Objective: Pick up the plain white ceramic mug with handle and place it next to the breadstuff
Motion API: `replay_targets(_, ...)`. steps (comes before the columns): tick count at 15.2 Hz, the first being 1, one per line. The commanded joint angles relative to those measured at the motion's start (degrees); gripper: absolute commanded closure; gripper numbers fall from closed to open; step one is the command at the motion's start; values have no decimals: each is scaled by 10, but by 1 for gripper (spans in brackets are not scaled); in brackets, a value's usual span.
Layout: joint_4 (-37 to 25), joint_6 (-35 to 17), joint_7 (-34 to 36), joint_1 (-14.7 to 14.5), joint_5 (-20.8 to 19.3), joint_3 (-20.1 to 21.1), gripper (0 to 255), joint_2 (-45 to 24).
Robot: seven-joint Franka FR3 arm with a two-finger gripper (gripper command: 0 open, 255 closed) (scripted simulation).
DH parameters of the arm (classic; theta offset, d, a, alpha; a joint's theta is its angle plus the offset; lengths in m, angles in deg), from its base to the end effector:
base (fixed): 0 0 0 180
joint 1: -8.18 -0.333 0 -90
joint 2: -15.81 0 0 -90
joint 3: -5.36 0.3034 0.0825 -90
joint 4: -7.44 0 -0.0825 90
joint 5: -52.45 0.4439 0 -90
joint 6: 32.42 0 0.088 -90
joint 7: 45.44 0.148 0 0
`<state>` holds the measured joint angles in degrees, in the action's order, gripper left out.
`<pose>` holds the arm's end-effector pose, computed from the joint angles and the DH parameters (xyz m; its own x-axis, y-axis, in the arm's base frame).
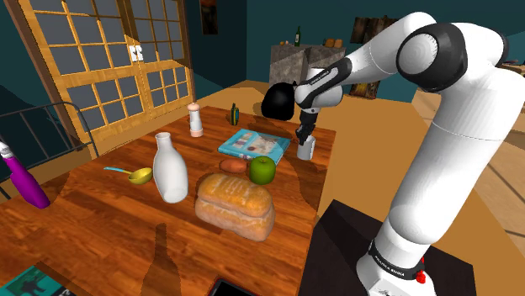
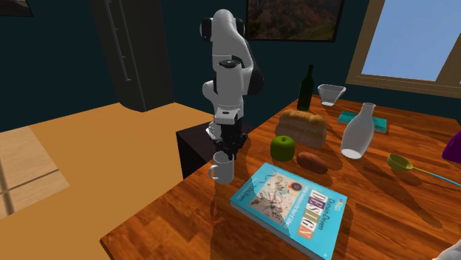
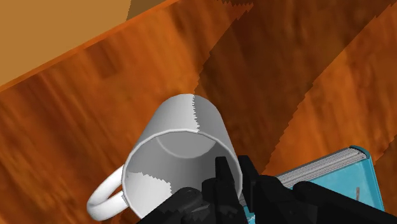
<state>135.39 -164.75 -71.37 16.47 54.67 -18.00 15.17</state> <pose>0.4962 -0.3038 0.2817 0.9898 -0.1240 0.0705 -0.1247 -0.9922 0.0055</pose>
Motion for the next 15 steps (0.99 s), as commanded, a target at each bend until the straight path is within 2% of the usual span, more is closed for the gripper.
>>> replay_targets(1,0,0,0,0,0,0,255,0)
replay_targets(4,0,0,0,0,0,0,255,0)
replay_targets(15,-44,83,18,-1,-23,2,255,42)
